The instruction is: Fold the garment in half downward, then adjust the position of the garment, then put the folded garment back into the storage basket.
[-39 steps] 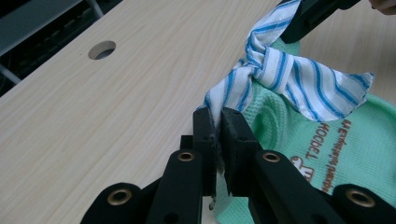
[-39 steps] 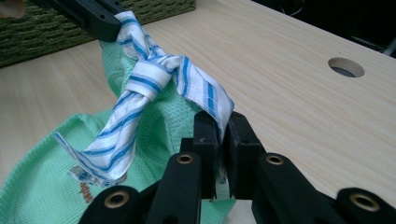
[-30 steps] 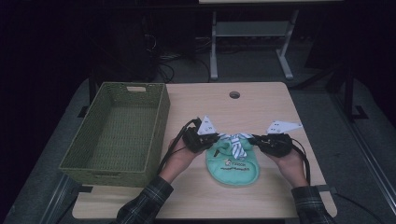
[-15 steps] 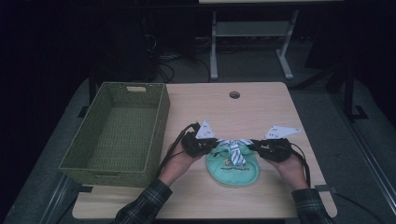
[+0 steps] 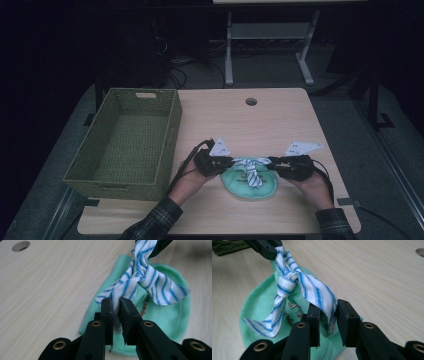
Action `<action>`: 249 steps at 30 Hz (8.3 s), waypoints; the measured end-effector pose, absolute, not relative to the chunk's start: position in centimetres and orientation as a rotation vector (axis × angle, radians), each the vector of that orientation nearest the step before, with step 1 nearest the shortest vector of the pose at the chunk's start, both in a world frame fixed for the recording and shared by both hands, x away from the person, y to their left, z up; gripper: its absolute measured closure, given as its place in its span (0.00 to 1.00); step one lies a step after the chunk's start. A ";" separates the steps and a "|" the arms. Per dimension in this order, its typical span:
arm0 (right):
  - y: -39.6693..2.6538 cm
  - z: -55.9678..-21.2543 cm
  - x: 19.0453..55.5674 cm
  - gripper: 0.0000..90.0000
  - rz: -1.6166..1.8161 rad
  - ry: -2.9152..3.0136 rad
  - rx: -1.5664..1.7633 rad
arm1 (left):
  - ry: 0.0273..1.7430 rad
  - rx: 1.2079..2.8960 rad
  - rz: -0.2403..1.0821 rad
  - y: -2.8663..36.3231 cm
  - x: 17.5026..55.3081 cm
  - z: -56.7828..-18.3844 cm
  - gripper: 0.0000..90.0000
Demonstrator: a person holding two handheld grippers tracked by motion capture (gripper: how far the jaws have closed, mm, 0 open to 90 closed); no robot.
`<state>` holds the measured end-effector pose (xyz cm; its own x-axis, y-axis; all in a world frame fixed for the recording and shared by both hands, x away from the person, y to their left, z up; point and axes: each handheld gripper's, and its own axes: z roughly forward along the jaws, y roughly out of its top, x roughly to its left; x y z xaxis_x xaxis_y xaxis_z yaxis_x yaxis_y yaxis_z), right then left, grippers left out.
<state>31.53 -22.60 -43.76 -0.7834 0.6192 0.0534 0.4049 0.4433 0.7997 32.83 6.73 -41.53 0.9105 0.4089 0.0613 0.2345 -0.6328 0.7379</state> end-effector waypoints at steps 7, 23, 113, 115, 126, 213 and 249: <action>-23.1 -44.3 30.3 0.74 1.272 2.471 0.892 | 0.447 2.270 0.208 7.1 31.9 -41.6 0.82; -24.7 -41.5 29.5 0.84 1.367 2.436 0.903 | 0.484 2.240 0.176 7.8 32.2 -39.5 0.96; -20.1 -46.4 32.8 1.00 1.104 2.659 0.878 | 0.571 2.422 0.093 4.0 36.5 -44.8 0.96; -20.1 -46.4 32.7 1.00 1.105 2.661 0.896 | 0.578 2.421 0.093 4.1 36.6 -45.0 0.97; -20.3 -46.6 32.5 1.00 1.121 2.646 0.885 | 0.581 2.404 0.105 4.5 36.5 -45.0 0.96; -21.7 -46.1 30.9 1.00 1.134 2.683 0.914 | 0.556 2.428 0.083 6.6 32.3 -45.3 0.99; -25.8 -48.2 28.9 0.23 1.078 2.414 1.063 | 0.261 2.488 0.036 4.0 34.8 -41.3 0.30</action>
<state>28.85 -25.81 -48.16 -0.6851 0.7277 0.0323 0.5097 0.4472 0.7350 34.84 4.03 -41.35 0.9801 0.1953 -0.0364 0.1782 -0.7826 0.5965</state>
